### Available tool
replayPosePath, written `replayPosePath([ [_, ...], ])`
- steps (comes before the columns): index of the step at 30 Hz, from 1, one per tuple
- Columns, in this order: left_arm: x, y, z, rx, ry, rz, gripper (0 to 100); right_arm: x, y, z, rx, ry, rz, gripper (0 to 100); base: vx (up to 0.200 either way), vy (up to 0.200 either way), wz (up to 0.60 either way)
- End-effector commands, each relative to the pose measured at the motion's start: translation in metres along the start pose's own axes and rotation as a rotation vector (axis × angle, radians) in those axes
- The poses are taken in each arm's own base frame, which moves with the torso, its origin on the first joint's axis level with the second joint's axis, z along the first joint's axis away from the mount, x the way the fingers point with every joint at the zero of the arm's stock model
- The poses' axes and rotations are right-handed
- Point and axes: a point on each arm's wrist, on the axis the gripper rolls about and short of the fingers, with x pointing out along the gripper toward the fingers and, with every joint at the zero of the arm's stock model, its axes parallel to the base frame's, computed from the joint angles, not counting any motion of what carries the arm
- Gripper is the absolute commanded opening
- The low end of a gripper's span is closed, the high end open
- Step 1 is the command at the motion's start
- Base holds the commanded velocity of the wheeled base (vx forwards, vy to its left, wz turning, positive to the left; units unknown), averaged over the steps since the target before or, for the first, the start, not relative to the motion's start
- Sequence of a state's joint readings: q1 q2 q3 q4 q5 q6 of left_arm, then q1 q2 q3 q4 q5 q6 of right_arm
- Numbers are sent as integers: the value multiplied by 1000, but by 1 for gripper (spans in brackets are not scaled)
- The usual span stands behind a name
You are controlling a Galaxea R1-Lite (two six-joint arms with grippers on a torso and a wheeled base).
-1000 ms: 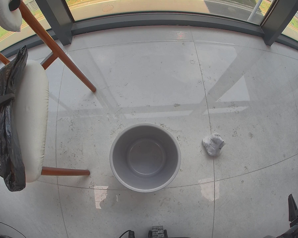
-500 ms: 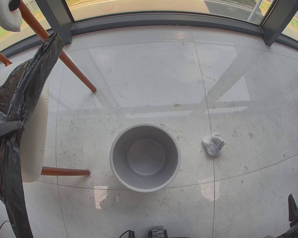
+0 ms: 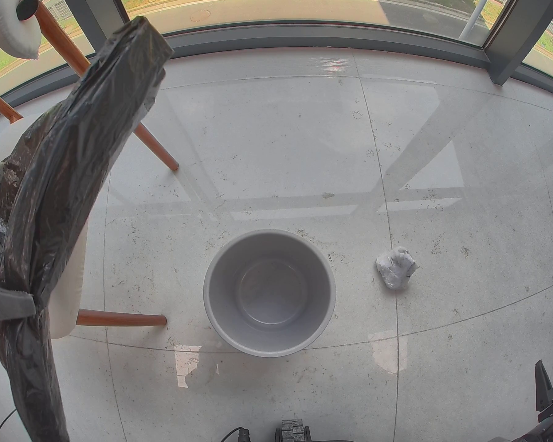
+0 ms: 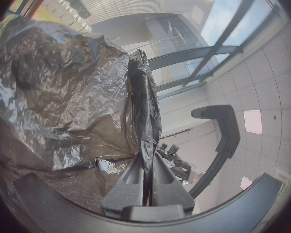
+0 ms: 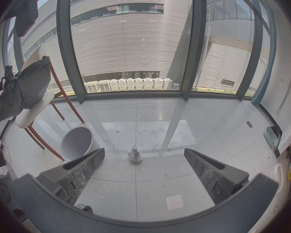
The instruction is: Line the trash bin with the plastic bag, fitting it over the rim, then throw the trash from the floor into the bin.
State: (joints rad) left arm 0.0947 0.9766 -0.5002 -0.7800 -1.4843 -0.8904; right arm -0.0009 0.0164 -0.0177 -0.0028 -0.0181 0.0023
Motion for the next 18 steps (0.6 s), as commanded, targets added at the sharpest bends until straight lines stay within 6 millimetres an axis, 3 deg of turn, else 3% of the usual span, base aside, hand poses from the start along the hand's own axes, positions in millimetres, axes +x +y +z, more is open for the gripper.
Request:
replayPosePath([
  [1,4,51,15,124,0,9,0,1,0,-5,-1,13,1,100,0,0,0],
  [6,14,84,23,215,5,-13,0,1,0,-5,0,13,-1,100,0,0,0],
  [10,55,95,30,210,-28,-69,0,1,0,-5,0,15,0,100,0,0,0],
  [15,108,72,41,44,-202,-73,0,1,0,-5,0,15,-1,100,0,0,0],
  [18,115,65,41,-52,-204,-98,0,1,0,-5,2,13,0,100,0,0,0],
])
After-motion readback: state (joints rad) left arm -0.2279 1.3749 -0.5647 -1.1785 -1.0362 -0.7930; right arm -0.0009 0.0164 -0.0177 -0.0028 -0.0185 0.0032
